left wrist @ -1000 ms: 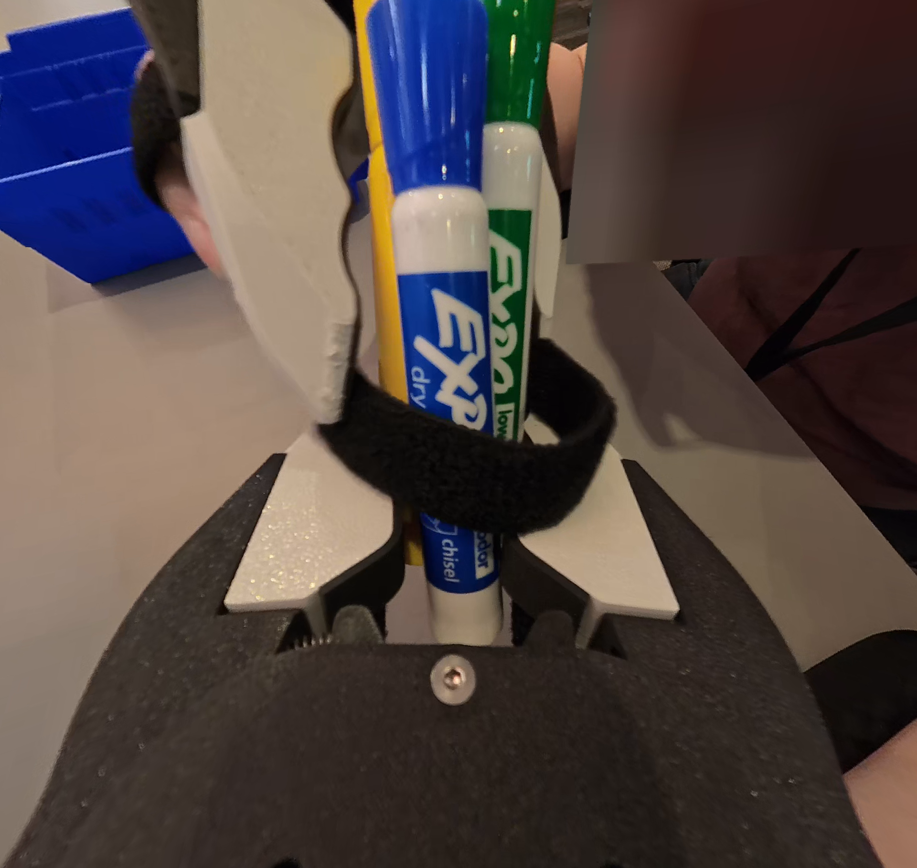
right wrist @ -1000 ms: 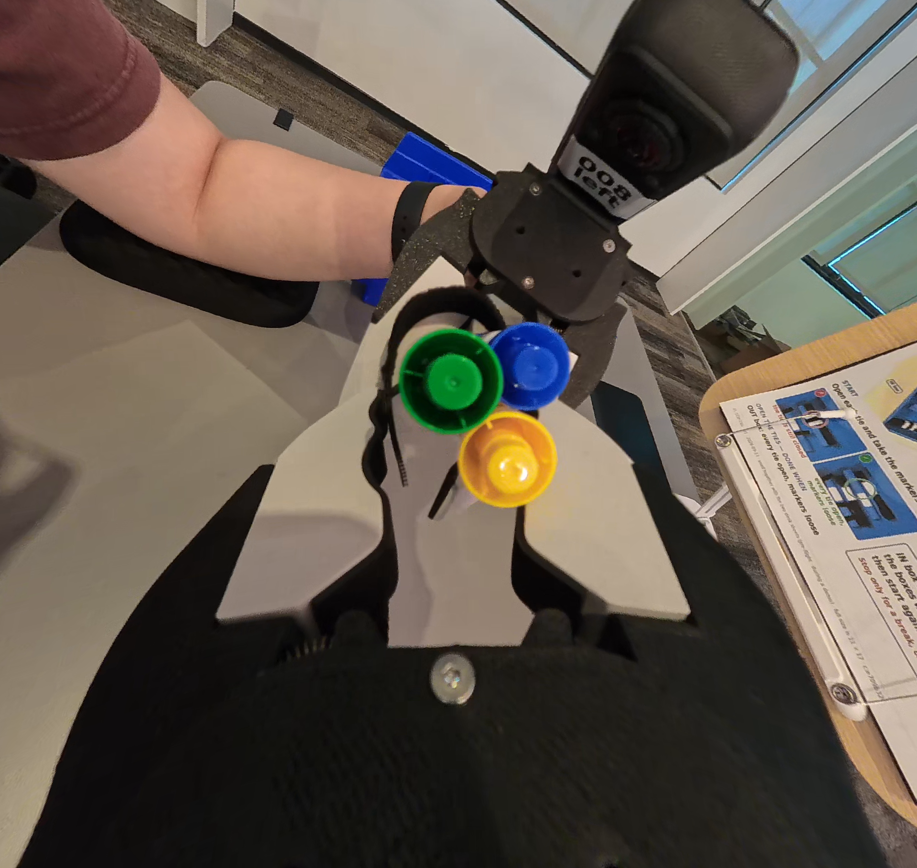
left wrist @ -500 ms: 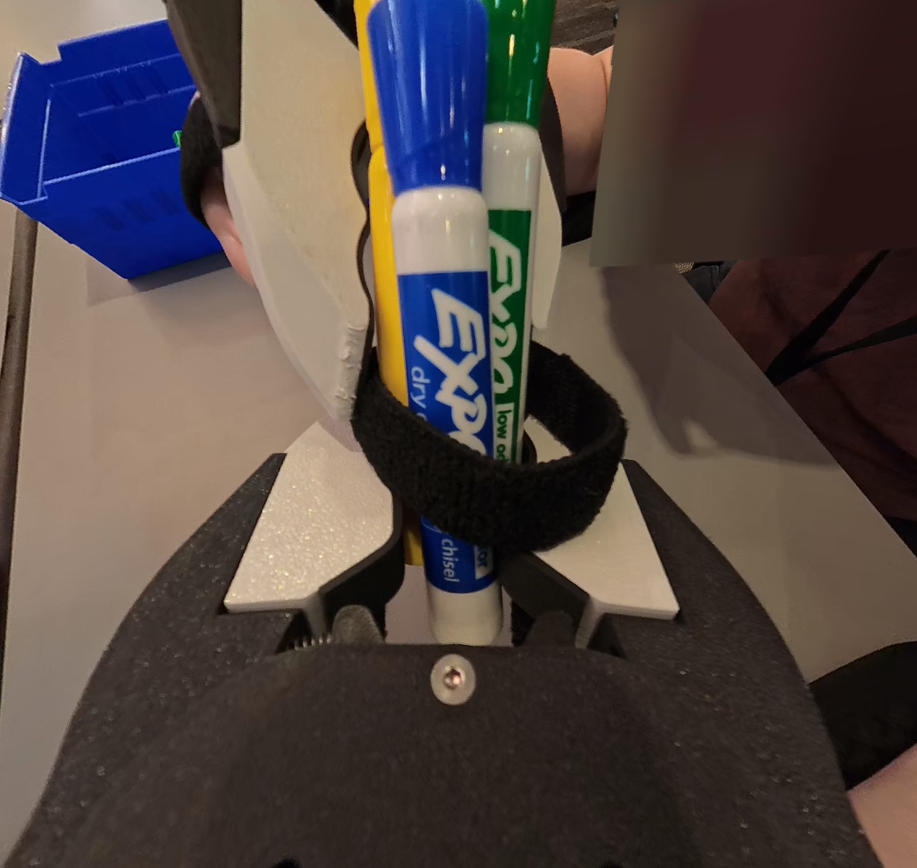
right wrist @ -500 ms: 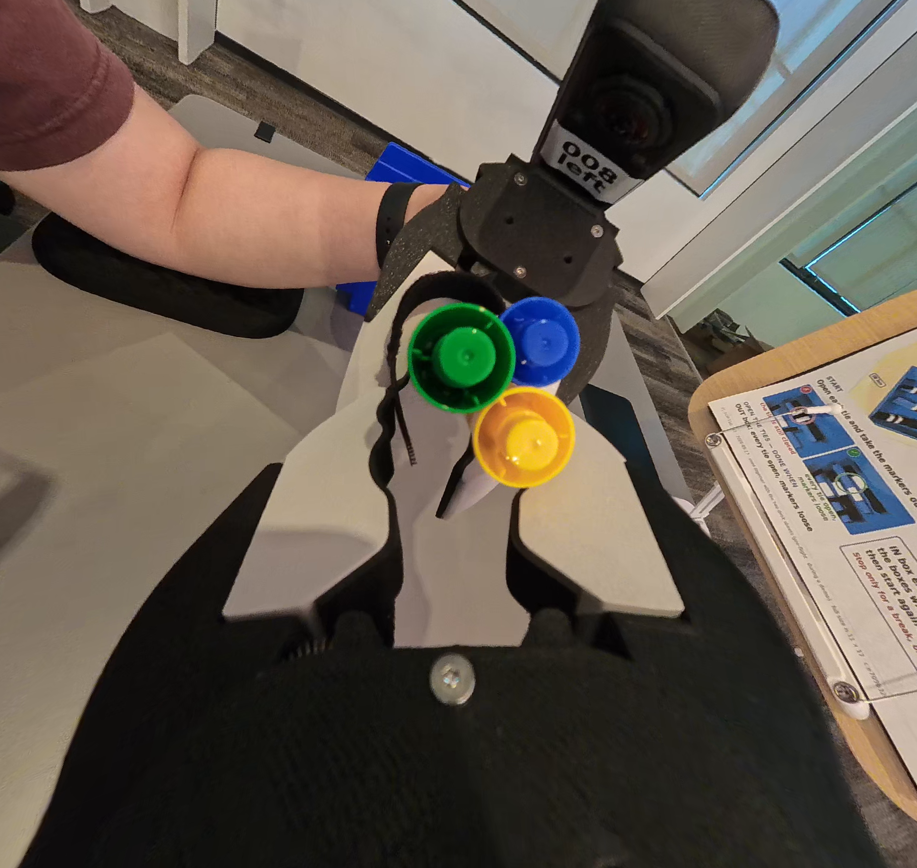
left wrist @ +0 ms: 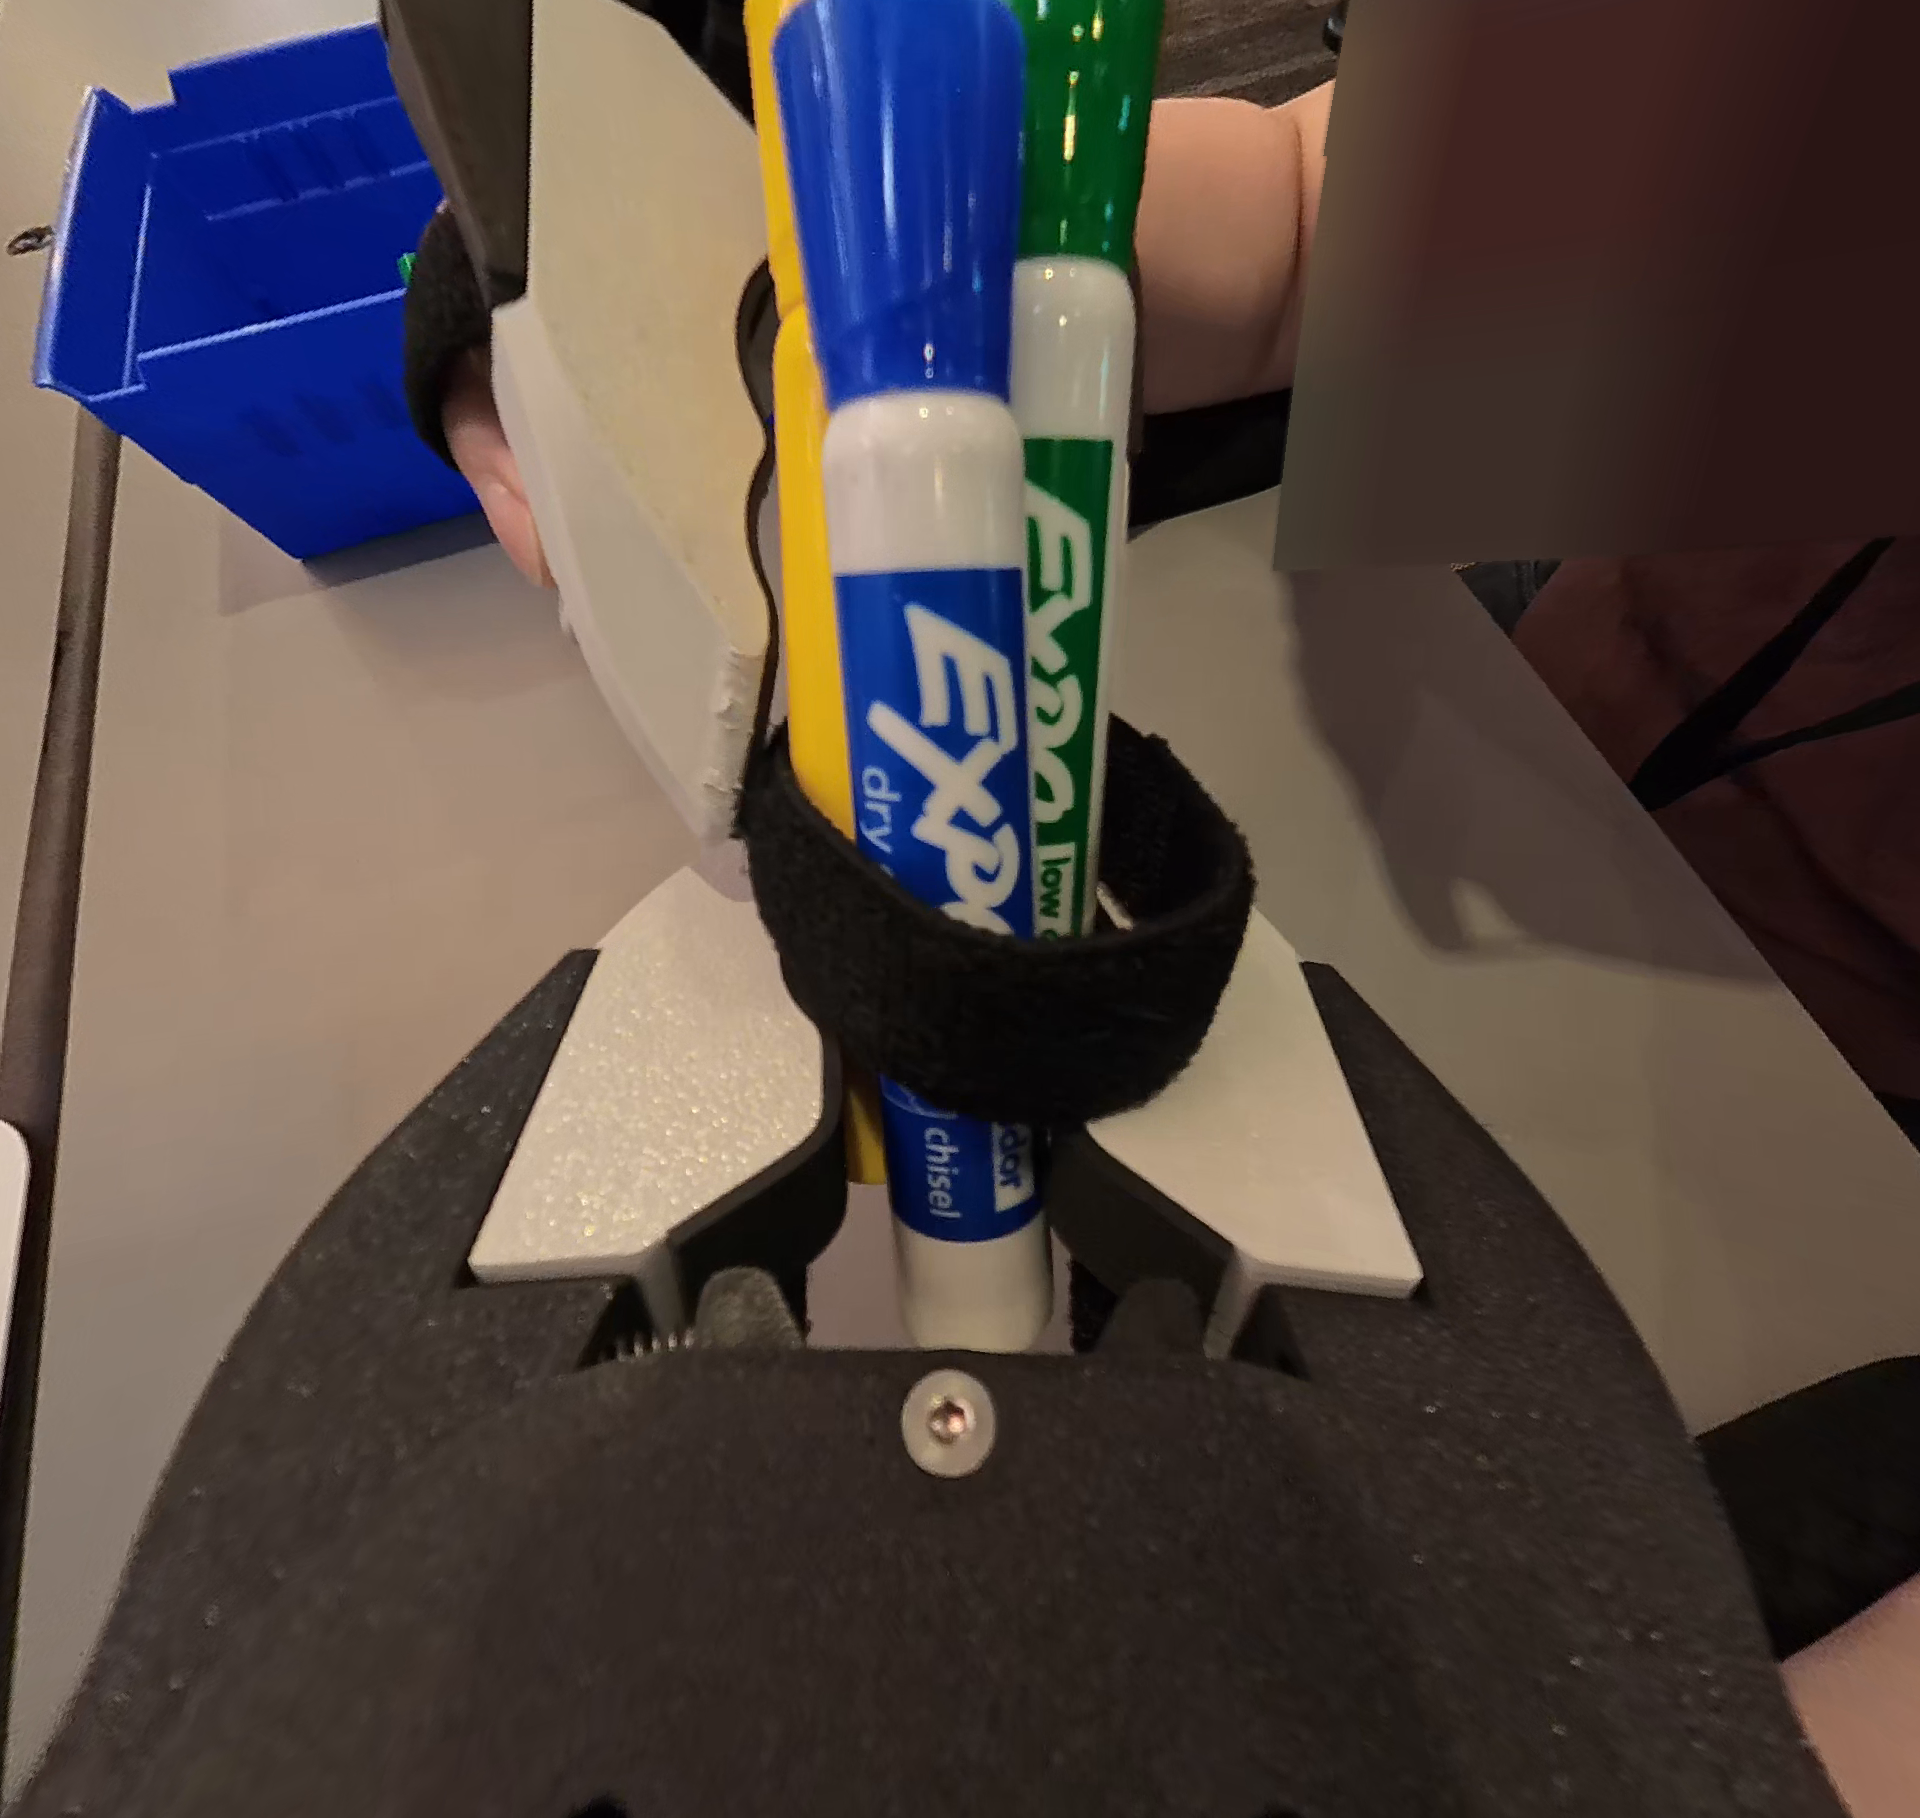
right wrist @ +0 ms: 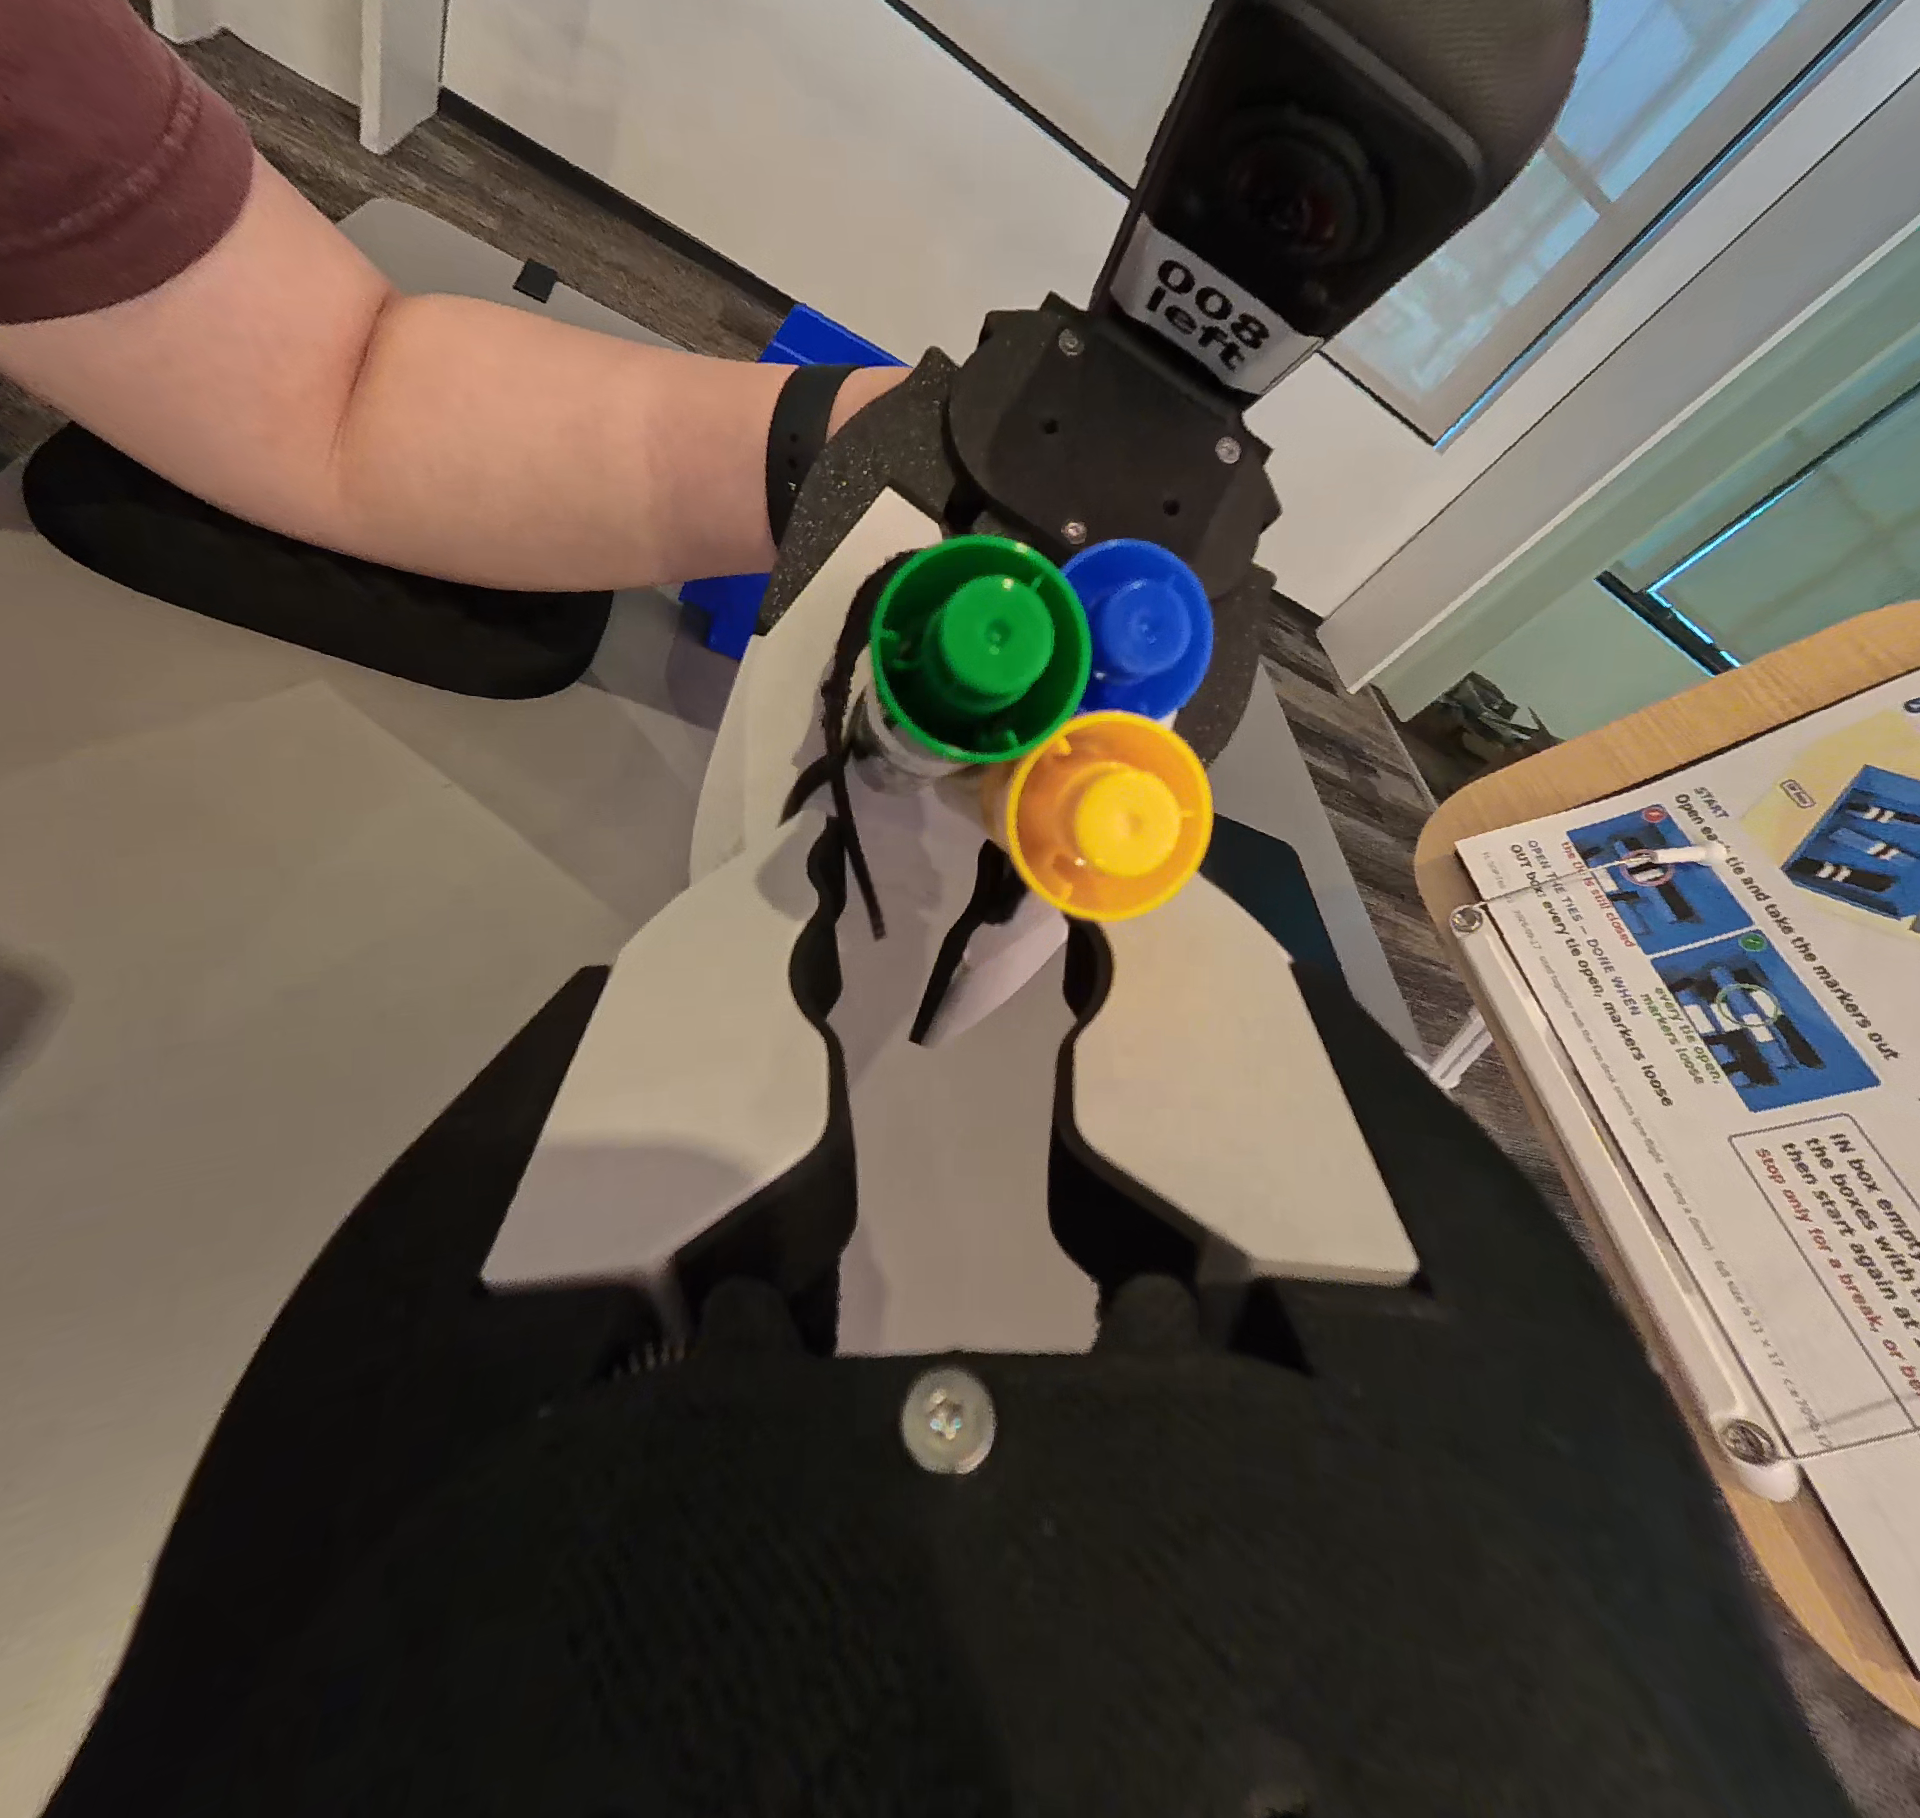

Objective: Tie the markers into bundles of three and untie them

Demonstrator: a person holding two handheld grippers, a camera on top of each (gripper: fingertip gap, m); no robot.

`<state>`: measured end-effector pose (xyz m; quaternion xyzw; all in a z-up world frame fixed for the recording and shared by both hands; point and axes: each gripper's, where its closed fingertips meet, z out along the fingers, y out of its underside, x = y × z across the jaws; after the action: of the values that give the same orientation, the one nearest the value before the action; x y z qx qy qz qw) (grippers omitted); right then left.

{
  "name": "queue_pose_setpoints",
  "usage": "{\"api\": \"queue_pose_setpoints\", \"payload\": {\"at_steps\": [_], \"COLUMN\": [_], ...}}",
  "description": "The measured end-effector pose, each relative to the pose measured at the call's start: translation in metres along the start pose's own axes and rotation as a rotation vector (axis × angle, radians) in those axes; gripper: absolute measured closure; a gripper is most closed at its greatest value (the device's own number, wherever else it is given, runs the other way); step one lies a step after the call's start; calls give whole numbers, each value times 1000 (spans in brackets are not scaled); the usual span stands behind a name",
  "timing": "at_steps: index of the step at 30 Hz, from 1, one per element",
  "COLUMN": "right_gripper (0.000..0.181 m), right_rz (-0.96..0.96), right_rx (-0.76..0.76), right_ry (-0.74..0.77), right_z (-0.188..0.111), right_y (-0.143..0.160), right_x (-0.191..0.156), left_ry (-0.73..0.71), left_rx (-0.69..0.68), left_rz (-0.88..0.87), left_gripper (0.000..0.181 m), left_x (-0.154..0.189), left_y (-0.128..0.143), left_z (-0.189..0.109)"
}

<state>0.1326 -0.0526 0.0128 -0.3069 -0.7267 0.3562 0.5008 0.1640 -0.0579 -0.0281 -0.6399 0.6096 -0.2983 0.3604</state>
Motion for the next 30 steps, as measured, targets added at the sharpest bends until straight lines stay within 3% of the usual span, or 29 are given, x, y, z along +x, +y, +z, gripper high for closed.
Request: {"api": "queue_pose_setpoints", "payload": {"at_steps": [21, 30], "right_gripper": [152, 155], "right_rz": [15, -65], "right_rx": [-12, -33], "right_ry": [-3, 12], "right_z": [0, 0], "right_y": [4, 6], "right_x": [1, 0], "left_ry": [-20, -7], "left_rx": [5, 4], "left_rz": [-8, -12], "left_gripper": [138, 138], "left_x": [-3, -2], "left_y": [0, 1], "left_z": [-5, -3]}}
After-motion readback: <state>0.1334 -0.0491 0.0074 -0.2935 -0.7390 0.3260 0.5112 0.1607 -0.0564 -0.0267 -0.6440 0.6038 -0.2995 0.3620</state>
